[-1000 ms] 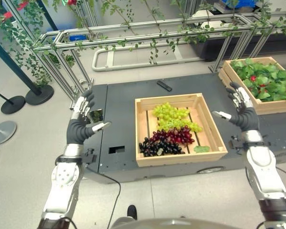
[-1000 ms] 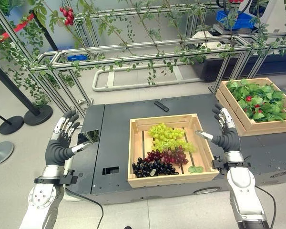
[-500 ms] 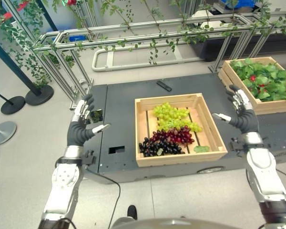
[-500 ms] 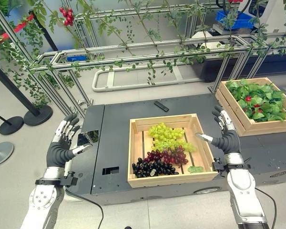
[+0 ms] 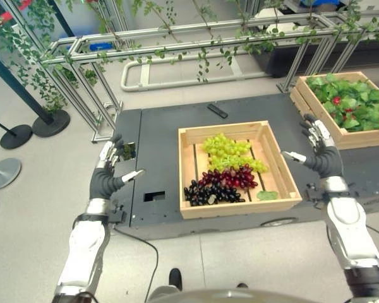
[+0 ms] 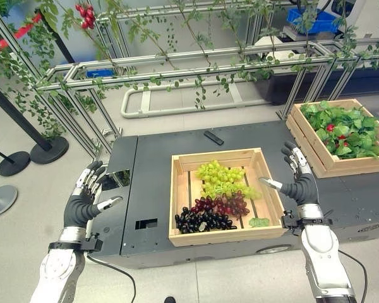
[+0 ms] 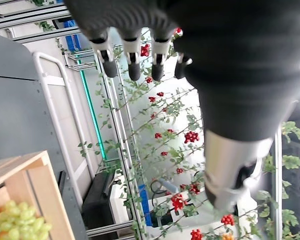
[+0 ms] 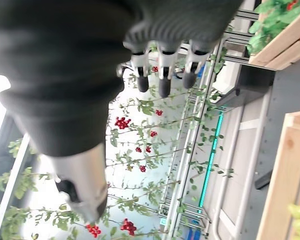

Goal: Pick up the fruits from the basket on one side to the basket on the other side

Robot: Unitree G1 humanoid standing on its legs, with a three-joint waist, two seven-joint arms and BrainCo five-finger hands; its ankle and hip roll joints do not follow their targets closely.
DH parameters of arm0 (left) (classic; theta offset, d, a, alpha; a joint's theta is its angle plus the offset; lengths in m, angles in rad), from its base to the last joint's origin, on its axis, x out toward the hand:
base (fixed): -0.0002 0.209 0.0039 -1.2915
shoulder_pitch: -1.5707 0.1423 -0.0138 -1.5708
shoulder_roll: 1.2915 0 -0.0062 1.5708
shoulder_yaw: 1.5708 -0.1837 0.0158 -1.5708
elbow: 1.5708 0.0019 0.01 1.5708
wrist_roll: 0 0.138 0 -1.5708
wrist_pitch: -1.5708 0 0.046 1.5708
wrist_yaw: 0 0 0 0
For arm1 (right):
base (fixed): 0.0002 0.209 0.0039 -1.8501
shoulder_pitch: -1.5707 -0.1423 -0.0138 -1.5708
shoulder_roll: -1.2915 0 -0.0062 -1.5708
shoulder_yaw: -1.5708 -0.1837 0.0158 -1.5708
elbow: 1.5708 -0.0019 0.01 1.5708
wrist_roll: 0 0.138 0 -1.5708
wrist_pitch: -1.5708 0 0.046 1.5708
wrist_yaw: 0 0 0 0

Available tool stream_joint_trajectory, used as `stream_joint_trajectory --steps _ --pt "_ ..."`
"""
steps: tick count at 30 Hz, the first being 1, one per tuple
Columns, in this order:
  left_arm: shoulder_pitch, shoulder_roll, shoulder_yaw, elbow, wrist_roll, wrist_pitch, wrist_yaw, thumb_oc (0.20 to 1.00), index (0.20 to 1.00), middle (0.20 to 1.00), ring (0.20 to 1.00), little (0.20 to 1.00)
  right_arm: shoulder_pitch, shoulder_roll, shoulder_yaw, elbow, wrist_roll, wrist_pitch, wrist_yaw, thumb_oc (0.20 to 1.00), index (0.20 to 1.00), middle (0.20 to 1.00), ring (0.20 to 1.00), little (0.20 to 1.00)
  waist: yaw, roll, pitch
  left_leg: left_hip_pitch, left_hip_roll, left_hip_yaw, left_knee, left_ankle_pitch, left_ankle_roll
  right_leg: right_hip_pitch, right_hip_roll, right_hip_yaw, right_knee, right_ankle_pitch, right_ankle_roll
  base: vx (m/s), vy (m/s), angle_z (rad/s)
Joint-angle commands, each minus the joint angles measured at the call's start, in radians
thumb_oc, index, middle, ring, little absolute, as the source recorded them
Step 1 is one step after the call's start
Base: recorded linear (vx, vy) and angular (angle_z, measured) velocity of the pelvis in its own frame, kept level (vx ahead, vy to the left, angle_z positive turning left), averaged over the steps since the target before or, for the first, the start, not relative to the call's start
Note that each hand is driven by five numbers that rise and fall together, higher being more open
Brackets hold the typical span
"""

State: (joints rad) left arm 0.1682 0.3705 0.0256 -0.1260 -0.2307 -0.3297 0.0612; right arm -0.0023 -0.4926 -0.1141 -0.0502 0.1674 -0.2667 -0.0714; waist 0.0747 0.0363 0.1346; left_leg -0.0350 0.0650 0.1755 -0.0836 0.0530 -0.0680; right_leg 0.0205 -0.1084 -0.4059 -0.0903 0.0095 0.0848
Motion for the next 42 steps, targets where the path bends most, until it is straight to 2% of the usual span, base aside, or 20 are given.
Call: stream_joint_trajectory --steps 1,4,5,7,8,9,11,13,15,18,22,23,24,27,29,31,35,37,38,42 --pt "-0.062 0.057 0.061 0.001 -0.031 -0.04 0.01 1.0 1.0 1.0 1.0 1.0 -0.133 -0.088 0.027 0.029 -0.046 -0.015 -0.015 1.0 1.0 1.0 1.0 1.0 0.01 -0.071 0.062 0.019 -0.065 -0.003 0.006 -0.036 0.02 -0.024 -0.051 0.007 0.005 0.061 0.05 -0.06 0.0 -0.01" --pt "-0.073 0.082 0.059 0.009 -0.05 -0.049 0.015 1.0 1.0 1.0 1.0 1.0 -0.23 -0.264 0.055 0.047 -0.165 0.008 -0.043 1.0 1.0 1.0 1.0 1.0 0.027 -0.057 0.109 -0.038 -0.064 -0.006 0.033 -0.033 0.011 -0.065 -0.07 0.006 0.009 0.074 0.055 -0.07 0.0 -0.01" --pt "-0.075 0.081 0.06 0.01 -0.05 -0.049 0.015 1.0 1.0 1.0 1.0 1.0 -0.235 -0.266 0.057 0.049 -0.166 0.008 -0.044 1.0 1.0 1.0 1.0 1.0 0.025 -0.057 0.109 -0.045 -0.066 -0.006 0.036 -0.03 0.012 -0.069 -0.071 0.005 0.008 0.078 0.054 -0.05 -0.008 0.0" --pt "-0.073 0.092 0.059 0.014 -0.061 -0.055 0.025 1.0 1.0 1.0 1.0 1.0 -0.341 -0.383 0.11 0.055 -0.229 0.029 -0.054 1.0 1.0 1.0 1.0 1.0 0.036 -0.05 0.156 -0.106 -0.068 -0.005 0.112 -0.053 0.009 -0.1 -0.084 0.006 0.017 0.082 0.052 -0.04 -0.009 0.0" --pt "-0.074 0.09 0.06 0.015 -0.061 -0.056 0.025 1.0 1.0 1.0 1.0 1.0 -0.347 -0.384 0.114 0.058 -0.229 0.029 -0.055 1.0 1.0 1.0 1.0 1.0 0.034 -0.049 0.156 -0.109 -0.068 -0.005 0.116 -0.055 0.009 -0.102 -0.084 0.007 0.018 0.082 0.052 -0.02 -0.019 -0.08" --pt "-0.07 0.088 0.054 0.013 -0.067 -0.054 0.027 1.0 1.0 1.0 1.0 1.0 -0.414 -0.443 0.146 0.07 -0.256 0.047 -0.055 1.0 1.0 1.0 1.0 1.0 0.046 -0.048 0.178 -0.137 -0.069 -0.005 0.13 -0.056 0.009 -0.128 -0.091 0.007 0.029 0.082 0.048 -0.02 -0.017 -0.12" --pt "-0.064 0.083 0.042 0.014 -0.068 -0.05 0.028 1.0 1.0 1.0 1.0 1.0 -0.477 -0.49 0.183 0.103 -0.266 0.059 -0.053 1.0 1.0 1.0 1.0 1.0 0.059 -0.046 0.192 -0.158 -0.066 -0.006 0.121 -0.046 0.007 -0.152 -0.097 0.003 0.037 0.082 0.047 -0.02 -0.03 -0.08" --pt "-0.063 0.085 0.036 0.018 -0.063 -0.048 0.03 1.0 1.0 1.0 1.0 1.0 -0.513 -0.51 0.21 0.131 -0.261 0.066 -0.05 1.0 1.0 1.0 1.0 1.0 0.062 -0.044 0.202 -0.167 -0.064 -0.005 0.114 -0.036 0.005 -0.164 -0.098 -0.001 0.042 0.083 0.046 -0.01 -0.021 0.01" --pt "-0.079 0.099 0.02 0.019 -0.058 -0.044 0.033 1.0 1.0 1.0 1.0 1.0 -0.596 -0.576 0.285 0.174 -0.289 0.08 -0.031 1.0 1.0 1.0 1.0 1.0 0.074 -0.044 0.237 -0.188 -0.059 -0.011 0.107 -0.02 0.001 -0.189 -0.1 -0.009 0.057 0.079 0.042 -0.04 -0.06 0.12" --pt "-0.099 0.107 0.006 0.023 -0.058 -0.046 0.036 1.0 1.0 1.0 1.0 1.0 -0.688 -0.616 0.357 0.235 -0.306 0.092 -0.033 1.0 1.0 1.0 1.0 1.0 0.082 -0.046 0.272 -0.216 -0.057 -0.019 0.116 -0.016 0.001 -0.216 -0.106 -0.013 0.075 0.078 0.039 -0.04 -0.043 0.15" --pt "-0.125 0.122 -0.02 0.032 -0.054 -0.047 0.04 1.0 1.0 1.0 1.0 1.0 -0.844 -0.633 0.5 0.306 -0.388 0.109 -0.041 1.0 1.0 1.0 1.0 1.0 0.093 -0.056 0.308 -0.259 -0.055 -0.023 0.147 -0.02 0.006 -0.254 -0.114 -0.01 0.1 0.079 0.038 -0.03 -0.037 0.04" --pt "-0.132 0.129 -0.027 0.035 -0.055 -0.047 0.042 1.0 1.0 1.0 1.0 1.0 -0.886 -0.637 0.538 0.327 -0.419 0.114 -0.041 1.0 1.0 1.0 1.0 1.0 0.1 -0.061 0.309 -0.258 -0.05 -0.037 0.149 -0.042 -0.002 -0.255 -0.108 0.008 0.104 0.062 0.047 -0.02 -0.011 0.04" --pt "-0.133 0.125 -0.025 0.036 -0.055 -0.048 0.043 1.0 1.0 1.0 1.0 1.0 -0.903 -0.636 0.553 0.336 -0.419 0.113 -0.044 1.0 1.0 1.0 1.0 1.0 0.096 -0.059 0.317 -0.269 -0.052 -0.023 0.155 -0.024 0.006 -0.265 -0.115 -0.006 0.108 0.079 0.038 0.06 -0.029 0.09" --pt "-0.167 0.126 -0.034 0.046 -0.067 -0.048 0.064 1.0 1.0 1.0 1.0 1.0 -1.046 -0.602 0.666 0.4 -0.482 0.137 -0.058 1.0 1.0 1.0 1.0 1.0 0.112 -0.075 0.336 -0.294 -0.045 -0.036 0.17 -0.048 0.0 -0.291 -0.106 0.019 0.12 0.066 0.045 -0.02 -0.034 0.03" --pt "-0.185 0.127 -0.035 0.049 -0.062 -0.048 0.076 1.0 1.0 1.0 1.0 1.0 -1.103 -0.561 0.702 0.429 -0.486 0.145 -0.068 1.0 1.0 1.0 1.0 1.0 0.114 -0.082 0.359 -0.32 -0.044 -0.02 0.185 -0.029 0.009 -0.315 -0.113 0.009 0.13 0.083 0.032 -0.07 -0.013 -0.01" --pt "-0.199 0.13 -0.033 0.051 -0.058 -0.048 0.087 1.0 1.0 1.0 1.0 1.0 -1.126 -0.538 0.715 0.431 -0.469 0.143 -0.065 1.0 1.0 1.0 1.0 1.0 0.116 -0.087 0.364 -0.323 -0.039 -0.034 0.186 -0.049 0.001 -0.319 -0.105 0.025 0.133 0.064 0.04 0.03 -0.018 0.01" --pt "-0.204 0.135 -0.021 0.044 -0.058 -0.049 0.096 1.0 1.0 1.0 1.0 1.0 -1.157 -0.532 0.748 0.415 -0.47 0.14 -0.057 1.0 1.0 1.0 1.0 1.0 0.12 -0.091 0.384 -0.34 -0.035 -0.036 0.188 -0.047 -0.003 -0.336 -0.104 0.026 0.138 0.061 0.038 -0.03 -0.005 0.02" --pt "-0.191 0.134 -0.015 0.045 -0.067 -0.05 0.105 1.0 1.0 1.0 1.0 1.0 -1.175 -0.531 0.775 0.428 -0.473 0.143 -0.053 1.0 1.0 1.0 1.0 1.0 0.122 -0.096 0.385 -0.377 -0.034 -0.025 0.182 -0.017 0.003 -0.372 -0.11 0.007 0.136 0.084 0.029 -0.04 -0.01 0.09" --pt "-0.193 0.133 -0.013 0.045 -0.067 -0.05 0.105 1.0 1.0 1.0 1.0 1.0 -1.179 -0.53 0.777 0.429 -0.472 0.142 -0.053 1.0 1.0 1.0 1.0 1.0 0.122 -0.095 0.385 -0.364 -0.031 -0.038 0.18 -0.039 -0.006 -0.361 -0.103 0.024 0.137 0.064 0.039 0.08 -0.042 0.05" --pt "-0.189 0.131 -0.014 0.047 -0.071 -0.051 0.114 1.0 1.0 1.0 1.0 1.0 -1.236 -0.522 0.852 0.489 -0.493 0.15 -0.044 1.0 1.0 1.0 1.0 1.0 0.123 -0.098 0.385 -0.405 -0.03 -0.039 0.18 -0.034 -0.005 -0.412 -0.098 0.03 0.149 0.064 0.037 0.02 -0.006 0.0"
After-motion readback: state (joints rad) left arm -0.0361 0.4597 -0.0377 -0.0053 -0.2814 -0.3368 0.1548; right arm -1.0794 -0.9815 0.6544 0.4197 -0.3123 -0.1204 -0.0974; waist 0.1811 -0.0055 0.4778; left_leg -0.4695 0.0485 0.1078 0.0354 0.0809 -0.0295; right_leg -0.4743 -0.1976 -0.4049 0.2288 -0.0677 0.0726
